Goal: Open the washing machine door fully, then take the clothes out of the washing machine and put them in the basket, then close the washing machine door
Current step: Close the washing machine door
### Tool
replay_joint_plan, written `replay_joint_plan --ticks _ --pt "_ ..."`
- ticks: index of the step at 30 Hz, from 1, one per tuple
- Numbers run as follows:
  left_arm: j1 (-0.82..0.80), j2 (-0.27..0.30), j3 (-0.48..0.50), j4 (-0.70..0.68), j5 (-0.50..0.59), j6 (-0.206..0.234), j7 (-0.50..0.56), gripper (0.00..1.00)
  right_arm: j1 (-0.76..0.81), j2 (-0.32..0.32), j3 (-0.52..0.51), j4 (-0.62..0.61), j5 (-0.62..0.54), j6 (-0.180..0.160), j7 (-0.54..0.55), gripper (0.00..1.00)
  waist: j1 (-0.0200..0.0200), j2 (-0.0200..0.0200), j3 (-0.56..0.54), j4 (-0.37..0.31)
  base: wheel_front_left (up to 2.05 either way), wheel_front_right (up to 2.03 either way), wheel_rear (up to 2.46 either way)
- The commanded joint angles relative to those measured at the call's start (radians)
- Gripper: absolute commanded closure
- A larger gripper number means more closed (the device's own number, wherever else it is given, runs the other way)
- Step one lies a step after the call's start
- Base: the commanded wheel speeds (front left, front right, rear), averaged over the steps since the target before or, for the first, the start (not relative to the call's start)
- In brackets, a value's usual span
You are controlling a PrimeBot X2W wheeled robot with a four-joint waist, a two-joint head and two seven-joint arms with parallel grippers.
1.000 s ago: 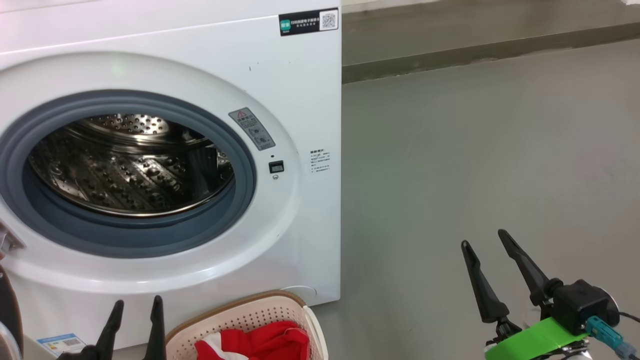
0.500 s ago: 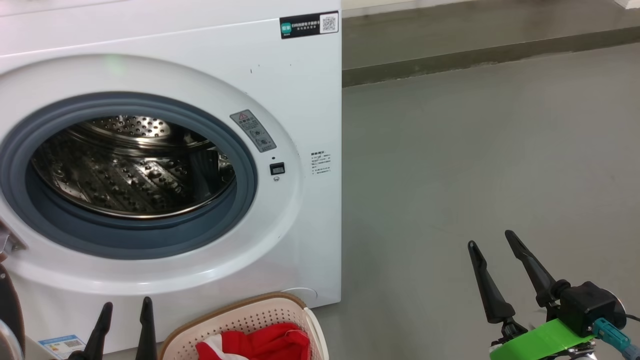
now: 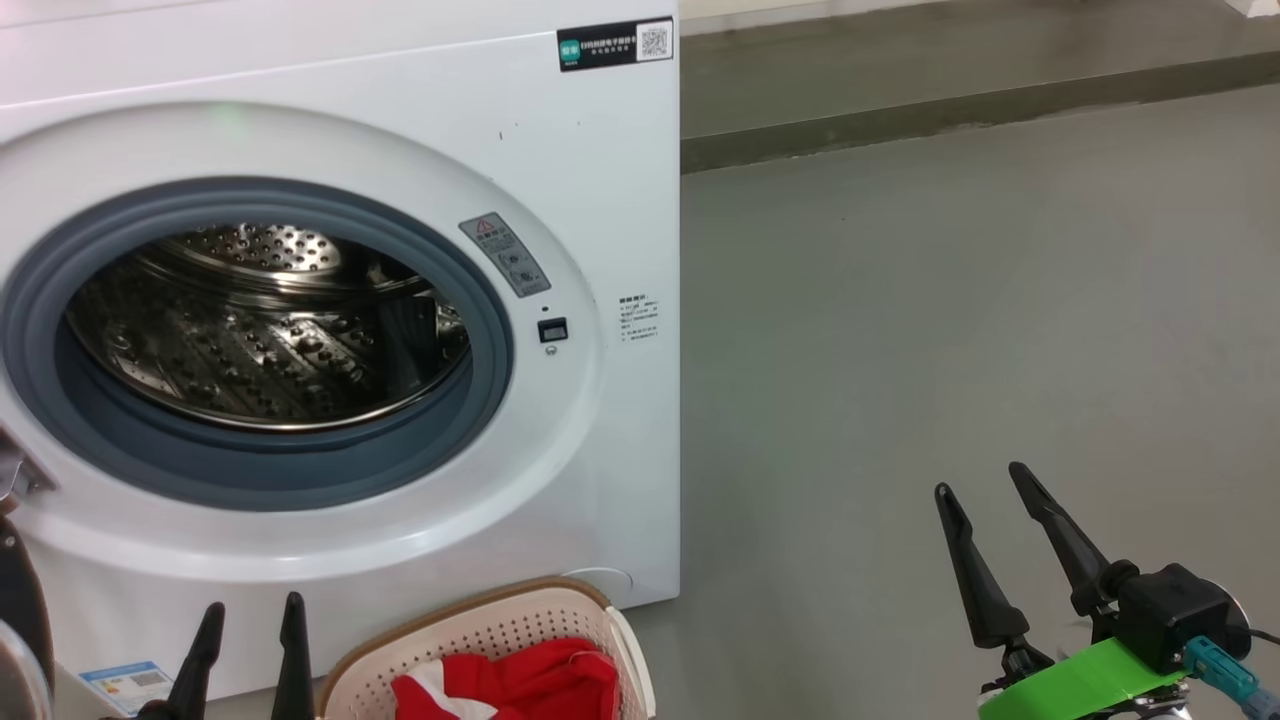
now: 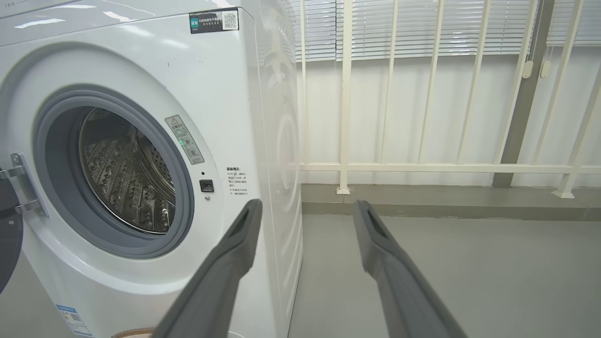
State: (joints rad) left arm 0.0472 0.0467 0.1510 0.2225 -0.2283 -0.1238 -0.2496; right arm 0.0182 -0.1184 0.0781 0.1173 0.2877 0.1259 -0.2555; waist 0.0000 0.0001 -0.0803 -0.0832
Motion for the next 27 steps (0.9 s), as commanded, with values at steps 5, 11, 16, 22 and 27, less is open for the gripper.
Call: replay_joint_plan --ticks 5,11,16,22,27 --pt "-0.005 0.006 0.027 -0.026 0.017 0.004 -0.012 0.00 -0.021 -0.006 0.023 -0.020 -0.012 0.005 -0.006 0.00 0.0000 -0.0001 -0.002 -0.005 -1.48 1.48 0.00" --pt "-0.004 0.005 0.024 -0.034 0.006 0.005 -0.012 0.00 -0.019 -0.010 0.029 -0.017 -0.010 0.005 -0.006 0.00 0.0000 -0.0001 -0.006 -0.008 -2.00 2.06 -0.06" --pt "0.004 0.004 0.013 -0.041 0.006 0.003 -0.012 0.00 -0.015 -0.014 0.028 -0.017 -0.009 0.005 -0.006 0.00 0.0000 -0.0001 -0.006 -0.002 -1.40 1.40 0.00" --pt "0.007 0.004 0.003 -0.027 0.011 0.003 -0.012 0.00 -0.013 -0.011 0.031 -0.017 -0.010 0.005 -0.006 0.00 0.0000 -0.0001 -0.004 0.004 -0.65 0.65 0.00" --pt "0.007 0.004 0.003 -0.032 0.019 0.014 -0.012 0.00 -0.012 -0.011 0.031 -0.018 -0.009 0.005 -0.006 0.00 0.0000 -0.0001 -0.001 0.010 -0.04 0.04 0.00"
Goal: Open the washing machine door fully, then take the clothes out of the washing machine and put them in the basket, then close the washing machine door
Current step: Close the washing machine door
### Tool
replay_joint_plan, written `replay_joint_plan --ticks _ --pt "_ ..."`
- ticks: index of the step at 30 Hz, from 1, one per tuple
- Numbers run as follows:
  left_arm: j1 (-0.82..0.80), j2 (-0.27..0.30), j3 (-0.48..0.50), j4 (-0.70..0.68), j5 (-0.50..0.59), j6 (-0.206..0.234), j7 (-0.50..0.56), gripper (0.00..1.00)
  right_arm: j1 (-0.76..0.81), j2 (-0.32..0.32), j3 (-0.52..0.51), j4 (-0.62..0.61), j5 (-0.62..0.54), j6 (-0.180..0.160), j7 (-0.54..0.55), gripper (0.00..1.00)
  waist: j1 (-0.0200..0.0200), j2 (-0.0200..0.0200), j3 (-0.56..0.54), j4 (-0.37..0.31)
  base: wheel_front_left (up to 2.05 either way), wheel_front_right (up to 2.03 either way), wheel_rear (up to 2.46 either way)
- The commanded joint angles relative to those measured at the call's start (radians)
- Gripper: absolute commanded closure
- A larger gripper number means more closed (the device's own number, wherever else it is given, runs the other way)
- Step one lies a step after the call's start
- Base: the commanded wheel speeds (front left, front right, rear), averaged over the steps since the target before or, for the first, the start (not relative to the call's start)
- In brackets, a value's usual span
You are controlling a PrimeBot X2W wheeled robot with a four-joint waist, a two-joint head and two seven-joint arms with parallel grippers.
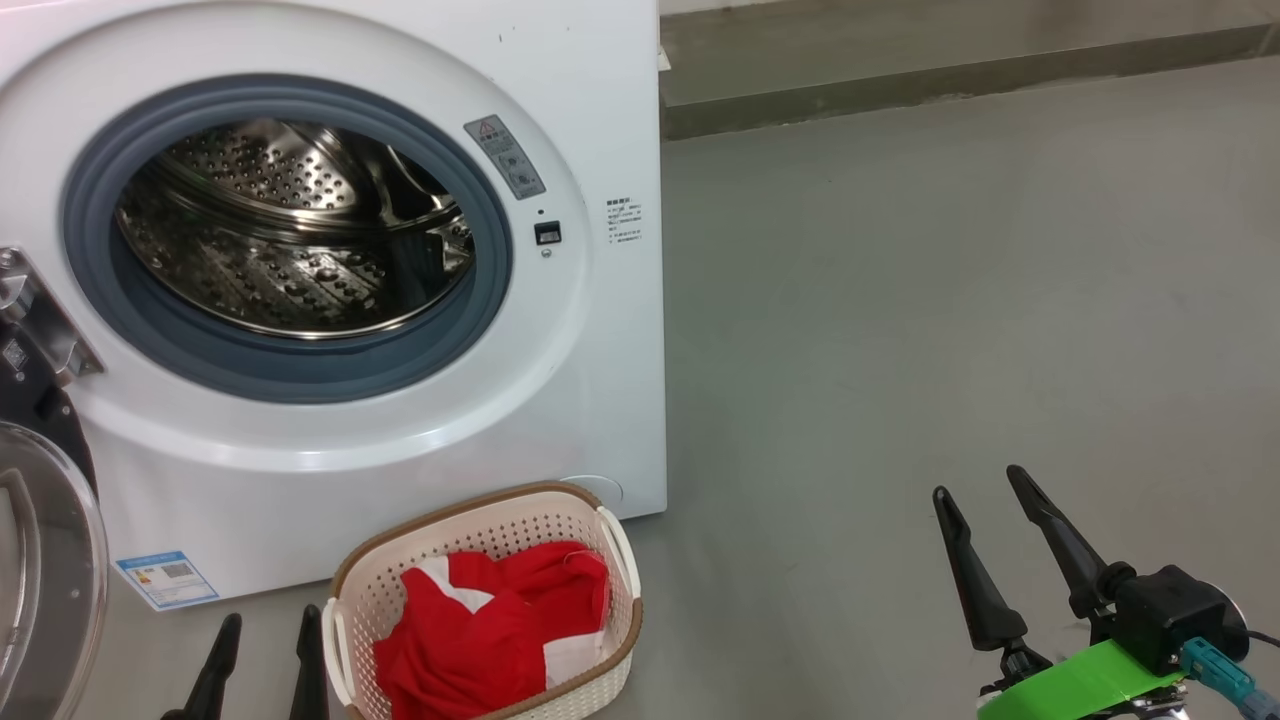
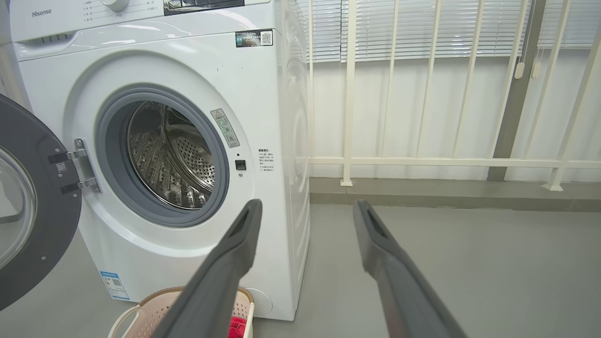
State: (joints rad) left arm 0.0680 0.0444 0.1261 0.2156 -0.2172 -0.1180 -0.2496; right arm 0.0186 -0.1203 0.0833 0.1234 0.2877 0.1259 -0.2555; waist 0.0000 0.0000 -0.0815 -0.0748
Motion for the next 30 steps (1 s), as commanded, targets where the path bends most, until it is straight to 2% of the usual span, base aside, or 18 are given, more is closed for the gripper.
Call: replay_joint_plan --ticks 1,12,30 --pt "-0.014 0.006 0.027 -0.026 0.009 0.010 -0.012 0.00 -0.012 -0.009 0.026 -0.025 -0.009 0.005 -0.006 0.00 0.0000 0.0000 0.002 0.003 0.00 0.00 0.00" --pt "-0.015 0.006 0.015 -0.044 0.006 0.033 -0.012 0.00 -0.008 -0.007 0.026 -0.026 -0.008 0.005 -0.006 0.00 0.0000 0.0000 0.012 0.058 0.00 0.00 0.00" --pt "-0.046 0.025 0.038 -0.035 0.020 0.036 -0.012 0.00 -0.036 0.001 0.053 -0.028 -0.010 0.005 -0.006 0.00 0.0000 0.0000 0.017 0.280 0.00 0.00 0.00"
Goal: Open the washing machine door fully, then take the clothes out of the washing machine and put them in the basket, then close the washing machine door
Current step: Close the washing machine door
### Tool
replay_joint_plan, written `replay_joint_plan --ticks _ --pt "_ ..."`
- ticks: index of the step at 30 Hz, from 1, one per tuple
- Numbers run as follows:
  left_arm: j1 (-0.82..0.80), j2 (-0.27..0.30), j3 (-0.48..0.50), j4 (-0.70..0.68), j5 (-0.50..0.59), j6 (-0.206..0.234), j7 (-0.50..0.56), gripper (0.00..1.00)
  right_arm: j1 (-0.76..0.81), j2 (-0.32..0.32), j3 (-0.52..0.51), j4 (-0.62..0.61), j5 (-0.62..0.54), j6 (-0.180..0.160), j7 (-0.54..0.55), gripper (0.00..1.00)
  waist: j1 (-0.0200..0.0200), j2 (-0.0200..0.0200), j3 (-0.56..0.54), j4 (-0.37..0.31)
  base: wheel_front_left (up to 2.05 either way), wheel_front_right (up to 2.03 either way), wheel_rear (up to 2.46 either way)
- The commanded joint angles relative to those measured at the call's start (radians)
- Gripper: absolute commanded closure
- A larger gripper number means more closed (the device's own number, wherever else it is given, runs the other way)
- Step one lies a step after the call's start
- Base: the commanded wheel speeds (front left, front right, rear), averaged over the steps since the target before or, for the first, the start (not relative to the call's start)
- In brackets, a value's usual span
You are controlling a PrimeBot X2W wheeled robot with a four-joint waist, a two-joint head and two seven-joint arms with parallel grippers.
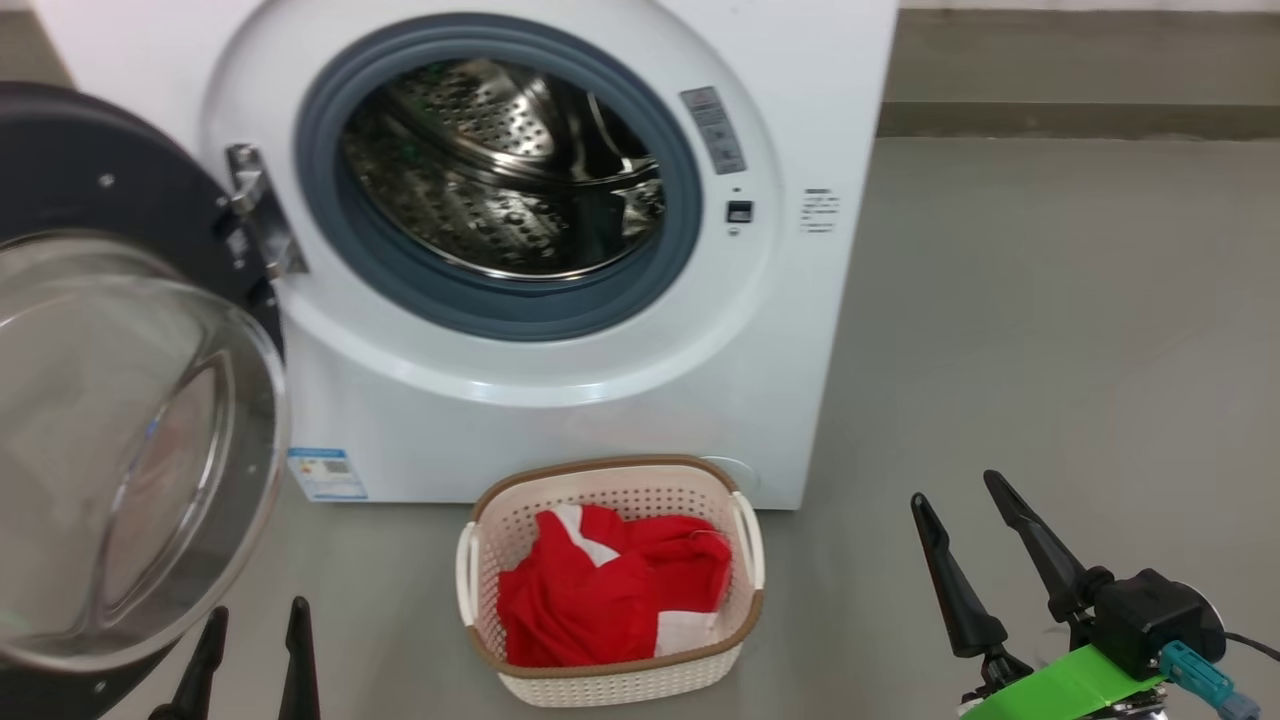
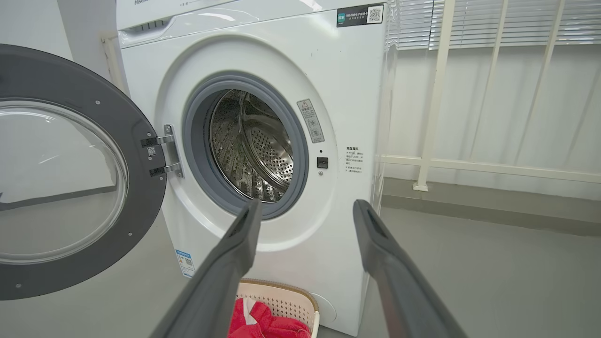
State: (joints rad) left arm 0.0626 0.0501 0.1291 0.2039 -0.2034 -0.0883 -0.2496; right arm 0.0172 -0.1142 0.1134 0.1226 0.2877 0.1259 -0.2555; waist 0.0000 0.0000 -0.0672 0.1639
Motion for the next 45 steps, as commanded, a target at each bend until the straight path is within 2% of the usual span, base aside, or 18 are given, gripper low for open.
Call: replay_joint_plan --ticks 1,12,22,38,39,40,41,45 --pt "-0.043 0.020 0.036 -0.025 0.007 0.007 -0.012 0.00 -0.037 -0.003 0.026 -0.027 -0.010 0.005 -0.006 0.00 0.0000 0.0000 0.003 0.055 0.00 0.00 0.00" --pt "-0.057 0.031 0.049 -0.023 0.017 0.015 -0.012 0.00 -0.054 0.004 0.054 -0.028 -0.011 0.005 -0.006 0.00 0.0000 0.0000 0.002 0.189 0.00 0.00 0.00" --pt "-0.063 0.034 0.059 -0.015 0.023 0.028 -0.012 0.00 -0.064 0.000 0.067 -0.031 -0.010 0.005 -0.006 0.00 0.0000 0.0000 -0.002 0.279 0.00 0.00 0.00" --pt "-0.051 0.029 0.083 -0.033 0.014 0.034 -0.012 0.00 -0.092 -0.007 0.102 -0.015 0.000 0.005 -0.006 0.00 0.0000 0.0000 0.001 0.303 0.00 0.00 0.00" --pt "-0.051 0.030 0.083 -0.033 0.016 0.034 -0.012 0.07 -0.092 -0.008 0.104 -0.015 0.001 0.005 -0.006 0.00 0.0000 0.0000 0.000 0.303 0.00 0.00 0.00" --pt "-0.051 0.032 0.082 -0.035 0.022 0.034 -0.012 0.64 -0.092 -0.008 0.106 -0.015 0.001 0.005 -0.006 0.00 0.0000 0.0000 0.000 0.303 0.00 0.00 0.00" --pt "-0.052 0.035 0.080 -0.039 0.031 0.035 -0.012 1.00 -0.091 -0.009 0.107 -0.015 0.002 0.005 -0.006 0.00 0.0000 0.0000 0.000 0.302 0.00 0.00 0.00" --pt "-0.091 0.037 0.095 -0.098 0.058 0.058 -0.012 1.00 -0.085 -0.013 0.104 -0.013 0.003 0.005 -0.006 0.00 0.0000 0.0000 0.000 0.302 0.00 0.00 0.00"
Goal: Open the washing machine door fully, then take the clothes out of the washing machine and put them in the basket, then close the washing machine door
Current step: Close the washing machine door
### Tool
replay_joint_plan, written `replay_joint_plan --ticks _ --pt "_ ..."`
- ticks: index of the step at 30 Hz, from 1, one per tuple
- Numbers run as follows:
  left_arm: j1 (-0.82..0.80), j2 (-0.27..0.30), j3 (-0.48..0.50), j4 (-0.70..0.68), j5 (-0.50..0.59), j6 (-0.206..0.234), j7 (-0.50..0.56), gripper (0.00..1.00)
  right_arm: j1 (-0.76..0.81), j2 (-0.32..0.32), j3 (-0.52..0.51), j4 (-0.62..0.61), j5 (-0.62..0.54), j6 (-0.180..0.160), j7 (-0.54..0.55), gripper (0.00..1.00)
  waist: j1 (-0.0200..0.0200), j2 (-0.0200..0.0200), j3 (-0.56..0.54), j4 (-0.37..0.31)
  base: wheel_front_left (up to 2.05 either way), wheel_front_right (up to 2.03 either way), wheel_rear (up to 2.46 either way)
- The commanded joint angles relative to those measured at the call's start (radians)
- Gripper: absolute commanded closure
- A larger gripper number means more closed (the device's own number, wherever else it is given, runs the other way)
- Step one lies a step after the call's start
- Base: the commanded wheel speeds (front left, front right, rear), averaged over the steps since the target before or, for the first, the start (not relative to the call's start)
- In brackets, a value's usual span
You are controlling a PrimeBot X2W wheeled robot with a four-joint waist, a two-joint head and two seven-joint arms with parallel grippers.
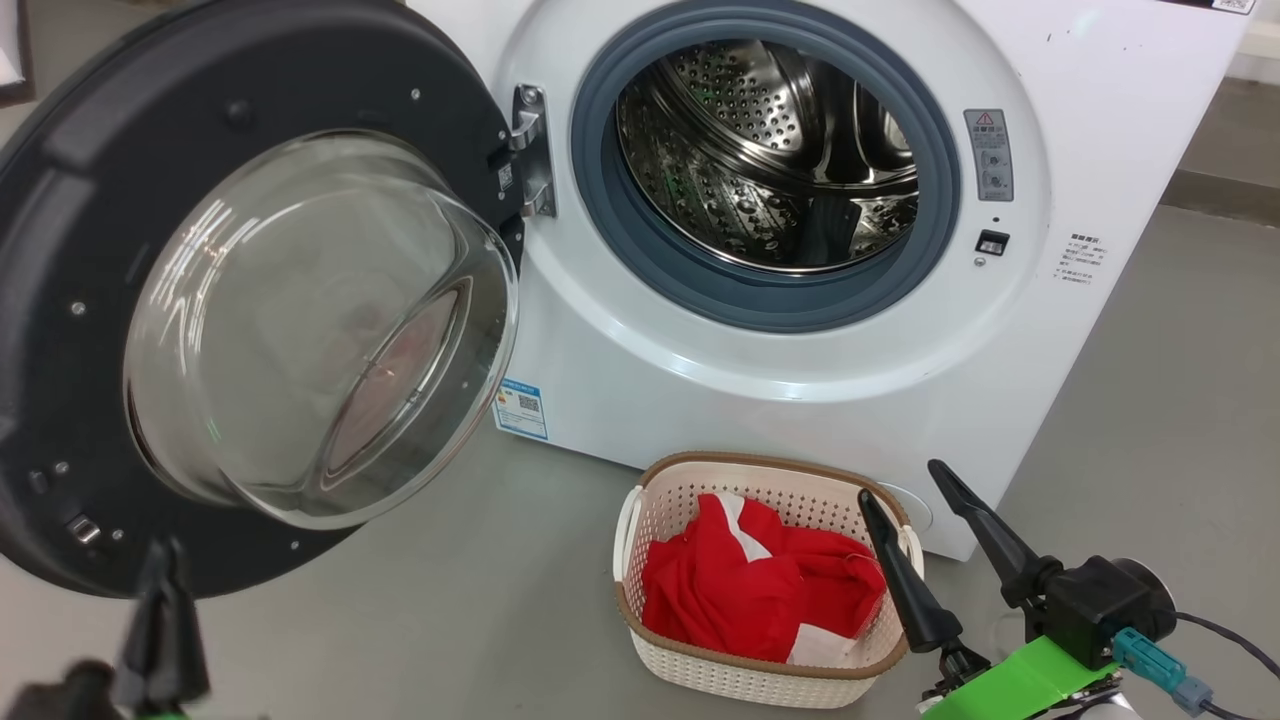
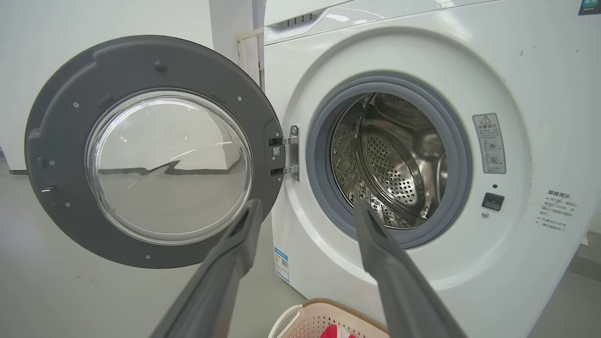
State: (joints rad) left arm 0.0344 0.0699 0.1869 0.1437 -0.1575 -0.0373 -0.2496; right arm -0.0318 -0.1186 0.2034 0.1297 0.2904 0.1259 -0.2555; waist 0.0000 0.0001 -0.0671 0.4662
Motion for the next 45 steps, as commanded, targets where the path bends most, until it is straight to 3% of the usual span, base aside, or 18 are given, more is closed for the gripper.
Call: replay_joint_plan --ticks 1,4,8,19,20,32,38,45 --pt "-0.080 0.019 0.045 -0.054 0.016 0.015 -0.012 1.00 -0.035 -0.010 0.014 -0.019 -0.001 0.005 -0.006 0.00 0.0000 -0.0001 0.000 0.000 0.00 0.00 0.00" --pt "-0.181 0.039 0.086 -0.138 0.034 0.038 -0.012 1.00 -0.032 -0.012 0.017 -0.015 -0.001 0.005 -0.006 0.00 0.0000 -0.0001 -0.001 -0.003 0.00 0.00 0.00" --pt "-0.293 0.090 0.120 -0.128 0.048 0.045 -0.012 1.00 -0.029 -0.012 0.023 -0.013 -0.001 0.005 -0.006 0.00 0.0000 -0.0001 -0.009 -0.013 0.00 0.00 0.00" --pt "-0.578 0.237 0.276 0.153 -0.024 0.117 0.031 1.00 -0.019 -0.018 0.024 -0.007 -0.004 0.005 -0.006 0.00 0.0000 -0.0001 -0.008 -0.081 0.00 0.00 0.00" --pt "-0.639 0.248 0.318 0.249 -0.090 0.119 0.098 1.00 -0.018 -0.021 0.026 -0.006 -0.003 0.005 -0.006 0.00 0.0000 -0.0001 -0.007 -0.093 0.00 0.00 0.00" --pt "-0.868 0.345 0.472 0.643 -0.333 0.132 0.432 1.00 -0.026 -0.037 0.042 0.000 0.001 0.005 -0.006 0.00 0.0000 -0.0001 0.008 -0.128 0.00 0.00 0.00" --pt "-0.918 0.389 0.500 0.744 -0.388 0.121 0.509 1.00 -0.025 -0.043 0.053 0.001 0.004 0.005 -0.006 0.00 0.0000 -0.0001 0.011 -0.143 0.00 0.00 0.00" --pt "-0.914 0.414 0.498 0.819 -0.425 0.076 0.621 1.00 -0.023 -0.049 0.060 0.003 0.006 0.005 -0.006 0.00 0.0000 -0.0001 0.006 -0.162 0.00 0.00 0.00"
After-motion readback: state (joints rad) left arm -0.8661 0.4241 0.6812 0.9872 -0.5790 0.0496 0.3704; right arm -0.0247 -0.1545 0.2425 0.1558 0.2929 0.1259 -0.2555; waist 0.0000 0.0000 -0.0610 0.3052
